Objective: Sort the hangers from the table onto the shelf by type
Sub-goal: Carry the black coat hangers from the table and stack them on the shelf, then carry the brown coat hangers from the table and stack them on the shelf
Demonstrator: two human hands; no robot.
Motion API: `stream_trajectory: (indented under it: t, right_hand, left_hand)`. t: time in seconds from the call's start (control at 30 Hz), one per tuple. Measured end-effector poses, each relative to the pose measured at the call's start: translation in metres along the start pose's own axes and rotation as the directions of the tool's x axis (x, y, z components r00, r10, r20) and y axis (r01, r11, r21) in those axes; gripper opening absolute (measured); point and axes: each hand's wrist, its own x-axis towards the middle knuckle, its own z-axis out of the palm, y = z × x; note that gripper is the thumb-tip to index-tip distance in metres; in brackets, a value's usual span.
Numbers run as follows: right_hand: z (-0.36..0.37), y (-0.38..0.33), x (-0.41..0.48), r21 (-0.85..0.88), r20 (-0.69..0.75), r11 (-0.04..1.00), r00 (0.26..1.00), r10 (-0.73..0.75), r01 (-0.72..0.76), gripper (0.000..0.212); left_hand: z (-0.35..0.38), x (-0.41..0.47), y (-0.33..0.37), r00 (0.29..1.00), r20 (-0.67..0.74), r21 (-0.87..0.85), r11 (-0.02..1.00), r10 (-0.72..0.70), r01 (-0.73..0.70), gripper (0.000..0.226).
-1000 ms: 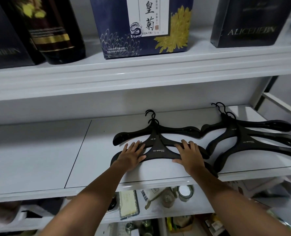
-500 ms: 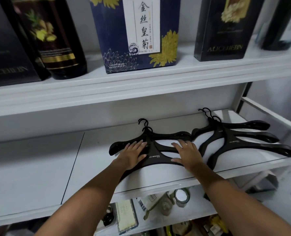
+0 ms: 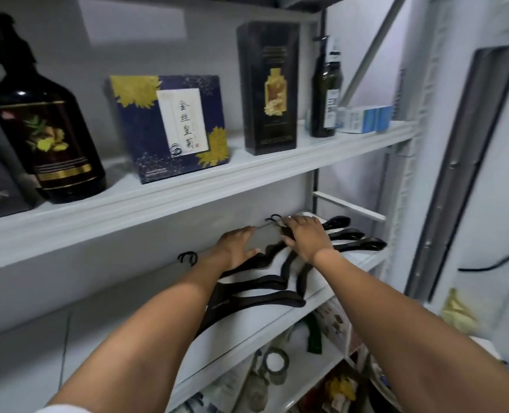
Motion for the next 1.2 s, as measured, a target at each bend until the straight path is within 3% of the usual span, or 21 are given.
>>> stream_trajectory:
  t: [0.43,0.8,1.2]
  right_hand:
    - [-0.085,0.106,-0.117,-0.143,-0.093,0.904,0.915,0.392,-0.402,0.054]
    - [-0.151,0.211,-0.256,-0.162,-0.165,0.711,0.729,0.664,-0.685,0.053]
    - [-0.17,0.285,-0.441,-0.195,-0.174,0.436,0.468,0.866,-0.879,0.052]
  left_hand:
    - [-0.014,0.045,0.151,0.927,-0.057,-0.005,0.929,0.37,-0.371,0.062]
    - [-0.005,0.04,0.358,0.739,-0.081,0.031,0.743,0.669,-0.669,0.062]
    - [0.055,-0.022,0.549,0.525,0.019,-0.026,0.525,0.851,-0.851,0.06]
